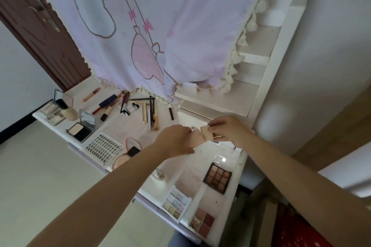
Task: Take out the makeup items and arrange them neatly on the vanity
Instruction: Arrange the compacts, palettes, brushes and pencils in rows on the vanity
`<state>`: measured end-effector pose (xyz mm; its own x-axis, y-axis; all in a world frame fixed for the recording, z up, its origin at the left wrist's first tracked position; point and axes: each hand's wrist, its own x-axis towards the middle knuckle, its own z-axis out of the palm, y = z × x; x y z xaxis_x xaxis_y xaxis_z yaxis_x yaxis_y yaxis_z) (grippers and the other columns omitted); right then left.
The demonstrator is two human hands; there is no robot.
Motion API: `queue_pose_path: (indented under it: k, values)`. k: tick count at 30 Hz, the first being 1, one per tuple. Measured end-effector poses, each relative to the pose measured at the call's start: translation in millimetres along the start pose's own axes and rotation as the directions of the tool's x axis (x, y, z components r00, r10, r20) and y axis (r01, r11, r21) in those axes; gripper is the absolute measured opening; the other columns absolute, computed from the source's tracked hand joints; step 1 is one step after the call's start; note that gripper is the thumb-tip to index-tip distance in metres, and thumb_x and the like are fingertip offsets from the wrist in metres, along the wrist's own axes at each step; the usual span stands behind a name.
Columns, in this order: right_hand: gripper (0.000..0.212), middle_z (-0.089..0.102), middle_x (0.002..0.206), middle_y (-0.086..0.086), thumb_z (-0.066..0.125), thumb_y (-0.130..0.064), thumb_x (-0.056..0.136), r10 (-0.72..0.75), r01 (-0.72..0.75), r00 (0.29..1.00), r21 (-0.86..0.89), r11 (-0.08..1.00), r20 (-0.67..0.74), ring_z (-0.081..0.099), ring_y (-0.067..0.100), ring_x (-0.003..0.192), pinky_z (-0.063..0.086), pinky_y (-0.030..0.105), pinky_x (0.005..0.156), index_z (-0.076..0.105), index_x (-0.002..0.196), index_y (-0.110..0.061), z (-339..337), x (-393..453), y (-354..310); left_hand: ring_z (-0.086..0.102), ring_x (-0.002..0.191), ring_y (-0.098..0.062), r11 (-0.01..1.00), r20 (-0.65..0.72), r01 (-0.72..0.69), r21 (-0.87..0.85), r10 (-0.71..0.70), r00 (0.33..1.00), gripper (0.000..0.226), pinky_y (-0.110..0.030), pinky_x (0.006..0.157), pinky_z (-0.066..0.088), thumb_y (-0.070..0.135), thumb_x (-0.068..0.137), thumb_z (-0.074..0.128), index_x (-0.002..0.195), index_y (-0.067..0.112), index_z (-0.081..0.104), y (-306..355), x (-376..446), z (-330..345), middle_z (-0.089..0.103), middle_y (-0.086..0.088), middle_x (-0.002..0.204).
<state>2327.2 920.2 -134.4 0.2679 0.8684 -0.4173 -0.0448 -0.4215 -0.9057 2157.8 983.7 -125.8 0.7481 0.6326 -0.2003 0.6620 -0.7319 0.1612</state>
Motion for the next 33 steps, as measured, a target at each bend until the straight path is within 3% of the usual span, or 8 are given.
queue_pose_path:
  k: [2,4,8,11,13,21,25,33]
  values:
    - [0.016,0.059,0.094,0.016,0.062,0.005,0.081,0.057,-0.059,0.998,-0.071,0.996,-0.042,0.062,0.025,0.076,0.058,0.024,0.059,0.062,0.095,-0.003,3,7,18,0.055,0.104,-0.020,1.000,0.045,0.013,0.018,-0.014,0.999,0.051,-0.031,0.092,0.044,0.044,0.080,0.064,0.119,0.014,0.051,1,6,23,0.059,-0.004,0.113]
    - [0.029,0.061,0.106,0.016,0.063,0.008,0.078,0.021,-0.041,0.997,-0.285,0.958,-0.075,0.063,0.029,0.092,0.058,0.029,0.073,0.063,0.106,0.001,6,18,34,0.054,0.108,-0.019,0.999,0.084,0.042,0.004,-0.042,0.996,0.053,-0.031,0.096,0.043,0.042,0.080,0.065,0.121,0.013,0.050,1,12,41,0.057,-0.004,0.118]
    - [0.024,0.053,0.096,0.011,0.054,0.004,0.082,0.024,-0.079,0.985,-0.324,0.943,-0.172,0.057,0.024,0.081,0.053,0.021,0.058,0.061,0.105,0.003,19,28,54,0.056,0.106,-0.021,0.989,0.121,0.147,-0.022,-0.143,0.982,0.052,-0.030,0.091,0.045,0.037,0.078,0.069,0.120,0.013,0.051,1,25,65,0.058,-0.005,0.116]
    - [0.016,0.056,0.092,0.006,0.054,0.002,0.083,-0.007,-0.080,0.975,-0.384,0.920,-0.220,0.056,0.022,0.084,0.053,0.034,0.077,0.064,0.095,0.003,27,36,69,0.056,0.105,-0.021,0.980,0.140,0.186,0.068,-0.194,0.971,0.052,-0.030,0.088,0.043,0.043,0.078,0.066,0.120,0.015,0.052,2,32,79,0.060,-0.004,0.113]
    - [0.022,0.063,0.103,0.011,0.052,0.002,0.084,-0.004,-0.096,0.971,-0.406,0.909,-0.239,0.058,0.022,0.093,0.046,0.027,0.084,0.065,0.101,0.002,31,37,78,0.053,0.110,-0.022,0.973,0.182,0.221,0.070,-0.230,0.956,0.056,-0.032,0.091,0.042,0.044,0.080,0.064,0.126,0.015,0.047,2,36,90,0.057,-0.005,0.118]
    - [0.039,0.054,0.130,0.015,0.040,0.003,0.089,0.059,-0.160,0.968,-0.421,0.893,-0.244,0.050,0.025,0.120,0.037,0.021,0.093,0.052,0.126,-0.001,37,41,105,0.046,0.119,-0.025,0.956,0.262,0.285,0.072,-0.294,0.919,0.060,-0.034,0.097,0.040,0.041,0.082,0.064,0.130,0.013,0.043,6,52,110,0.053,-0.008,0.126]
    - [0.026,0.056,0.118,0.022,0.035,0.007,0.090,0.062,-0.158,0.976,-0.481,0.862,-0.210,0.051,0.032,0.115,0.037,0.024,0.079,0.057,0.105,0.006,40,43,107,0.046,0.119,-0.024,0.954,0.234,0.296,0.040,-0.297,0.926,0.061,-0.033,0.095,0.042,0.039,0.084,0.062,0.133,0.010,0.041,9,57,116,0.052,-0.009,0.127]
    - [0.036,0.048,0.131,0.012,0.040,-0.003,0.092,-0.005,-0.033,0.998,-0.680,0.732,-0.055,0.044,0.021,0.124,0.033,0.020,0.099,0.045,0.128,-0.006,37,47,103,0.049,0.113,-0.023,0.937,0.212,0.349,-0.019,-0.337,0.917,0.046,-0.031,0.091,0.048,0.040,0.083,0.062,0.117,0.009,0.055,14,64,122,0.056,-0.007,0.117]
